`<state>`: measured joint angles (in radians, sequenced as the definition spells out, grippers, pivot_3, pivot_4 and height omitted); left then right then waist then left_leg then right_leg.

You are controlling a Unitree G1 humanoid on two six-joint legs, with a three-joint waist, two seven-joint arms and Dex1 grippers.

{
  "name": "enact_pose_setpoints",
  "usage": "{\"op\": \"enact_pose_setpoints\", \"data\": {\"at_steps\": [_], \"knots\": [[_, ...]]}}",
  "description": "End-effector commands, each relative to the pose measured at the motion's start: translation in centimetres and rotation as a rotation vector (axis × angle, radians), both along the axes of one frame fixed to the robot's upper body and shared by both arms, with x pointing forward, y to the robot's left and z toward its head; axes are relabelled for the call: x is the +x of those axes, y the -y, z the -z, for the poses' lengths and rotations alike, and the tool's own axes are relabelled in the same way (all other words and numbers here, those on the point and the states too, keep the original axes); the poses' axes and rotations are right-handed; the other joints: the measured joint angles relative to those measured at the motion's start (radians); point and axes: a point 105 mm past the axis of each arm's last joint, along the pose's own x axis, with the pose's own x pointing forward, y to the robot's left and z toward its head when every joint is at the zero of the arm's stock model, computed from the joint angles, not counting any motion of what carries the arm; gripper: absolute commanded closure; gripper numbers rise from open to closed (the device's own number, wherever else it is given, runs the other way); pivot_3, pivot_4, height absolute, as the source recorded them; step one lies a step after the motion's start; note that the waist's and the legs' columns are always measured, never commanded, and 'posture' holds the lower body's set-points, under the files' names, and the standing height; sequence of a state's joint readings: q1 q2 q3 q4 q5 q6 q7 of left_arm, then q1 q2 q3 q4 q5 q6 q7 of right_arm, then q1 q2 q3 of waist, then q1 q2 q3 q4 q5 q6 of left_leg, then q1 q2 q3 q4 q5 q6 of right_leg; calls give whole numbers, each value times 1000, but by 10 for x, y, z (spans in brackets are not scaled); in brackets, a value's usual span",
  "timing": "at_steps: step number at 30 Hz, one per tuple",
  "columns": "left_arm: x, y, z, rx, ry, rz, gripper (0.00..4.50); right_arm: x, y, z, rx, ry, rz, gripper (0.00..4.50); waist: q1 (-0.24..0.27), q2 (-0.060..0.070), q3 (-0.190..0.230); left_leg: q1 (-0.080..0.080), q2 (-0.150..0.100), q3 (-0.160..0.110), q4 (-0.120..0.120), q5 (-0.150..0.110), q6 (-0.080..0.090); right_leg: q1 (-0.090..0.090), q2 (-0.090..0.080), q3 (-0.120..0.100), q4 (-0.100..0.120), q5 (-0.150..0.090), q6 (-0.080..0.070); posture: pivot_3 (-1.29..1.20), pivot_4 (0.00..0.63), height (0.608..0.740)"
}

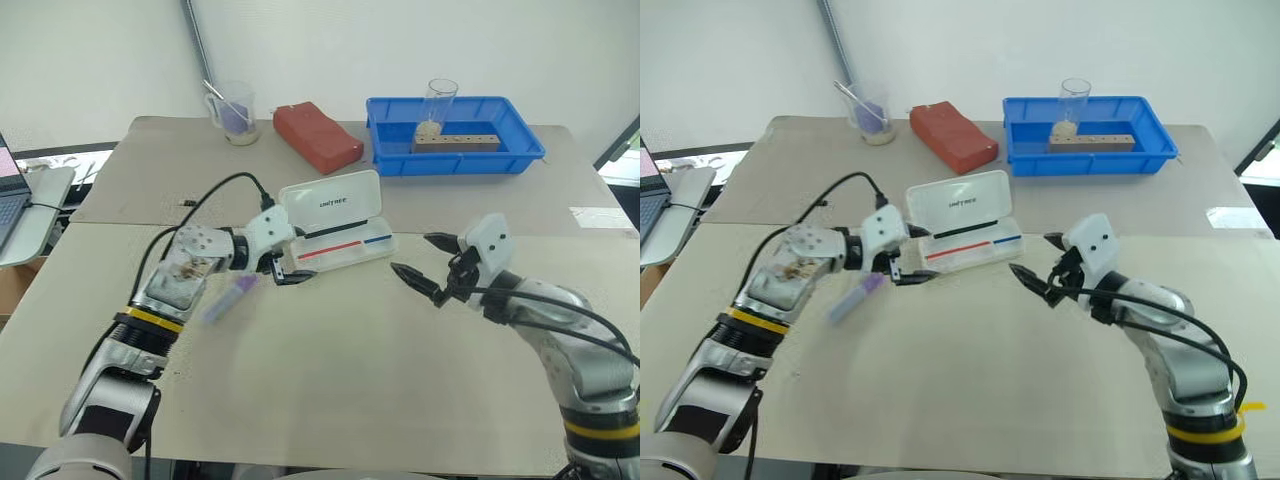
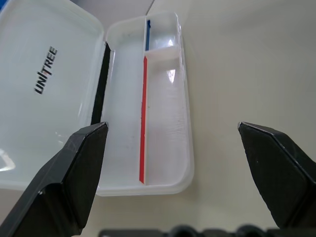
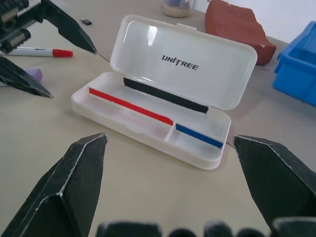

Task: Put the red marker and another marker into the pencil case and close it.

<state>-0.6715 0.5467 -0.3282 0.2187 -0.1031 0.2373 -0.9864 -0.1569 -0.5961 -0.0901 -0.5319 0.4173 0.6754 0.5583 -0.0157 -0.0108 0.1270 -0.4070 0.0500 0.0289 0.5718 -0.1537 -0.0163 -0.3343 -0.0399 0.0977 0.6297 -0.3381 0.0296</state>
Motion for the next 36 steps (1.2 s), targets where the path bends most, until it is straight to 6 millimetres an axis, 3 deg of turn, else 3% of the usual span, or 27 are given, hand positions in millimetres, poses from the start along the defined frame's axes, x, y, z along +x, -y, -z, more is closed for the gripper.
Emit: {"op": "enact_pose_setpoints", "data": {"at_steps": [1, 6, 16, 19, 26, 27, 31, 36], "knots": [[6, 15, -6, 8, 70, 29, 19, -11, -14, -13, 14, 46, -25, 0, 1, 0, 0, 0, 0, 0, 0, 0, 0, 0, 0, 0, 0, 0, 0, 0, 150, 740], [5, 29, 7, 16, 48, 64, 19, -13, -18, -11, 32, 39, 2, 0, 3, -1, 0, 0, -1, -1, 1, 0, 0, 1, 0, 0, 0, 0, 2, 0, 150, 740], [9, 29, 27, 69, -20, 66, 19, -9, -4, -14, 34, 36, 57, 0, 3, -1, 0, 0, -1, -1, 1, 0, 1, 0, 1, 0, 0, 0, 2, 0, 150, 740], [9, 28, 33, 94, -35, 62, 833, -10, -3, -13, 30, 28, 53, 0, 3, -1, 0, 0, -1, -2, 1, 0, 1, 1, 1, -1, 0, 0, 2, 0, 150, 740], [13, 24, 31, 93, -32, 44, 4138, -9, -2, -14, 30, 24, 57, 0, 1, -1, 0, 0, -1, -2, 1, 0, 1, 1, 1, -1, 1, 0, 2, 0, 150, 740], [14, 23, 31, 94, -31, 43, 4429, -9, -2, -14, 31, 24, 56, 0, 1, -1, 0, 0, -1, -2, 1, 0, 1, 1, 1, -1, 1, 0, 2, 0, 150, 740], [13, 20, 30, 94, -23, 48, 4429, -9, 0, -14, 28, 17, 47, 0, 2, -1, 0, 0, -1, -2, 1, 1, 1, 1, 1, -1, 1, 0, 2, 0, 150, 740], [-17, 23, 26, 86, -27, 222, 4429, -13, 7, -12, -4, -7, 14, 0, 1, 0, 0, 0, -1, -2, 1, 1, 1, 1, 1, -1, 1, 0, 2, 0, 150, 740]]}}
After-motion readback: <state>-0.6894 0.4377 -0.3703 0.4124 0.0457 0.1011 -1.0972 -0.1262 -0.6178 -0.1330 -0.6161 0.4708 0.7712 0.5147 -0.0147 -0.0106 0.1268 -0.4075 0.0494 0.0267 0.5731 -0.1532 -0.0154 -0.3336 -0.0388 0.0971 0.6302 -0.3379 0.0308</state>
